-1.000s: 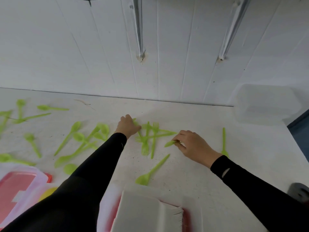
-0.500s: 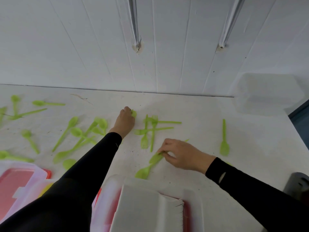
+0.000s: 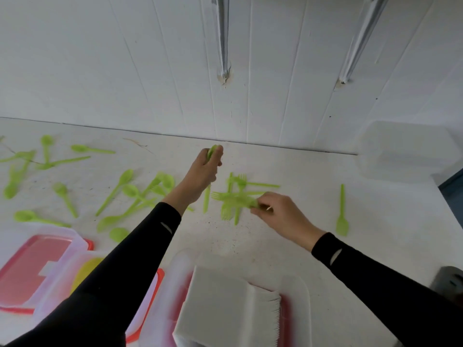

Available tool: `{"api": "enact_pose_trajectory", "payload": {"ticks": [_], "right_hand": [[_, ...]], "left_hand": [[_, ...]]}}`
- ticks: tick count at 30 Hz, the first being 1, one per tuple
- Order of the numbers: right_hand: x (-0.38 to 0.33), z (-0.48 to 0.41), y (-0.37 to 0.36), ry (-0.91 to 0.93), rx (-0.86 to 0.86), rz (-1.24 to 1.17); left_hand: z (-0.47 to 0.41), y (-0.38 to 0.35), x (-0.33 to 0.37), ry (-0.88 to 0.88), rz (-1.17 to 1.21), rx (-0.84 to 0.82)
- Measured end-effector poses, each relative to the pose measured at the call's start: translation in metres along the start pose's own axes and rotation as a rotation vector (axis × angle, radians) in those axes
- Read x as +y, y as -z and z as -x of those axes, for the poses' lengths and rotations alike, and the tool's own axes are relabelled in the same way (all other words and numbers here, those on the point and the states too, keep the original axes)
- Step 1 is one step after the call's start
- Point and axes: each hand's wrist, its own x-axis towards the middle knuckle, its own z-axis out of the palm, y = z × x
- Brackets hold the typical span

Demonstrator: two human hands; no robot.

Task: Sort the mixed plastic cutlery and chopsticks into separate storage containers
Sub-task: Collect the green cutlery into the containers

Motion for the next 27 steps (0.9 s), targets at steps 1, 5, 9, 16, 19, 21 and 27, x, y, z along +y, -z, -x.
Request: {"api": "enact_pose_trajectory", "payload": {"ticks": [1,5,9,16,19,21,27], "right_hand": [[-0.01,-0.004,0.005,-0.074,0.028,-0.086],[-0.047,-0.012,0.006,-0.266,0.025,-0.547],[-0.081,-0.023,-0.011,-0.315,0.034,-0.705],[-0.124,-0.069,-0.057,-0.358,-0.227,-0.321],[-0.137,-0.089,-0.079,-0.345,-0.269,-0.272],[-0.14,-0.101,-0.094,-0.34,-0.236,-0.243],[-0.141,-0.135,-0.145,-0.327,-0.043,-0.099]], "left_hand": [[0.007,0.0,0.003,0.03,0.14,-0.022],[0.028,-0.003,0.007,0.013,0.355,-0.184],[0.036,0.002,0.005,-0.034,0.336,-0.146],[0.051,0.077,-0.009,-0.119,0.07,-0.091],[0.047,0.125,-0.01,-0.116,0.166,-0.002],[0.04,0.164,-0.01,-0.104,0.245,0.1],[0.022,0.269,-0.02,-0.04,-0.198,0.147]]}}
